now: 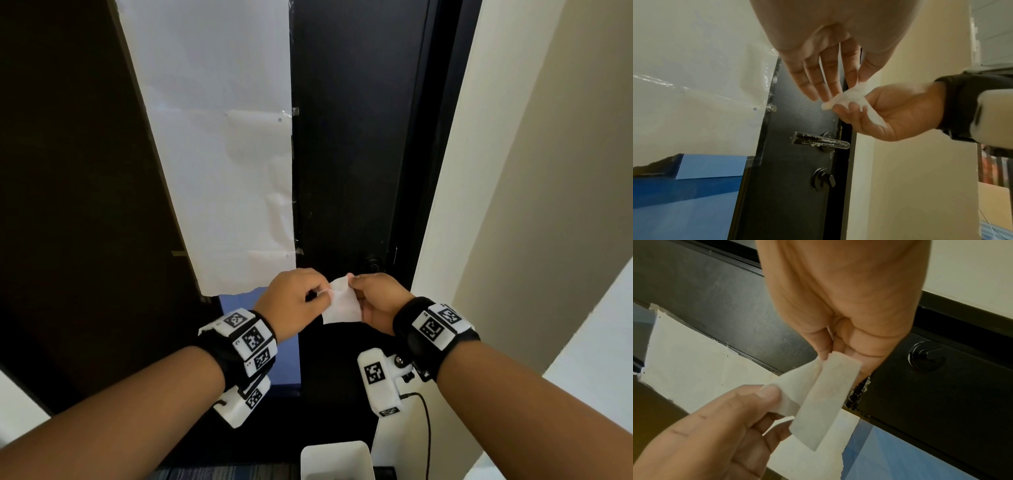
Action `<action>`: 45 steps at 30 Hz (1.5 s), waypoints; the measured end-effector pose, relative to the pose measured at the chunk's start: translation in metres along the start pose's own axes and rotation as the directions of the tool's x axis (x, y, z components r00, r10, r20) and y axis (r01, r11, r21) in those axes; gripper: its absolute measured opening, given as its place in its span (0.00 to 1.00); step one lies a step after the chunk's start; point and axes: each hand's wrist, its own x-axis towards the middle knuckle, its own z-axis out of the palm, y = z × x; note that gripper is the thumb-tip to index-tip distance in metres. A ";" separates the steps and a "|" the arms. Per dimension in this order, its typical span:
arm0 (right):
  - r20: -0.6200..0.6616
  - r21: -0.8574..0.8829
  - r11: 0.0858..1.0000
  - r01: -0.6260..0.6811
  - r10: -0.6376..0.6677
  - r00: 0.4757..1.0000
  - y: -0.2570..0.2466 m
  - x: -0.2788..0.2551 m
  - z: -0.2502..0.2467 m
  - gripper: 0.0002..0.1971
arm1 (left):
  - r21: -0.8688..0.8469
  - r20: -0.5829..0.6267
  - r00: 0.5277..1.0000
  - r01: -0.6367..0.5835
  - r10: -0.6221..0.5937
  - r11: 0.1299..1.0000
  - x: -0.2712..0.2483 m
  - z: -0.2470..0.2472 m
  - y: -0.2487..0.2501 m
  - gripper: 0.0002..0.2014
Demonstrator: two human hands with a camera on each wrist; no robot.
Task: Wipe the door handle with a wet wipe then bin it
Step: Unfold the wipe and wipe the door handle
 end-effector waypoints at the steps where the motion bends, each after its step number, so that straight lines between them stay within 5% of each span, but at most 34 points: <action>1: 0.003 0.008 1.000 0.007 -0.007 1.000 0.000 0.000 0.001 0.16 | 0.038 0.002 0.999 -0.039 0.039 0.999 -0.002 0.001 0.001 0.13; 11: 0.105 0.078 0.993 0.092 -0.100 0.989 -0.002 -0.006 0.001 0.20 | 0.297 0.021 0.985 -0.171 0.173 0.940 -0.013 0.005 0.000 0.17; 16: 0.099 0.069 0.985 0.158 -0.164 0.981 0.003 -0.003 -0.001 0.18 | 0.068 -0.150 0.979 0.146 -0.135 0.987 -0.007 0.005 0.001 0.13; 18: 0.111 0.075 0.982 0.171 -0.178 0.978 0.004 -0.002 -0.001 0.17 | -0.068 -0.065 0.931 0.354 -0.358 0.933 -0.001 0.008 0.000 0.21; 20: 0.123 0.090 0.977 0.192 -0.202 0.972 0.004 -0.001 0.000 0.16 | -0.134 0.049 0.899 0.439 -0.436 0.889 0.004 0.011 -0.003 0.28; 22: 0.124 0.104 0.972 0.213 -0.225 0.966 0.005 -0.001 0.001 0.15 | -0.170 0.079 0.904 0.428 -0.421 0.888 0.007 0.012 -0.007 0.31; 28: 0.133 0.067 0.971 0.228 -0.236 0.963 0.003 0.002 -0.007 0.15 | -0.167 -0.012 0.923 0.377 -0.384 0.911 0.014 0.011 -0.014 0.17; 35: 0.230 -0.057 0.992 0.114 -0.098 0.968 0.007 0.007 -0.019 0.21 | -0.119 0.079 0.946 0.322 -0.314 0.939 0.020 0.010 -0.017 0.05; 40: 0.202 -0.042 0.999 0.027 -0.018 0.979 0.007 0.017 -0.022 0.22 | -0.066 0.096 0.959 0.272 -0.266 0.960 0.028 0.015 -0.018 0.05; 45: 0.094 -0.015 0.986 0.163 -0.161 0.982 -0.011 0.024 -0.023 0.14 | 0.162 0.049 0.992 0.103 -0.112 0.981 0.038 0.010 -0.022 0.15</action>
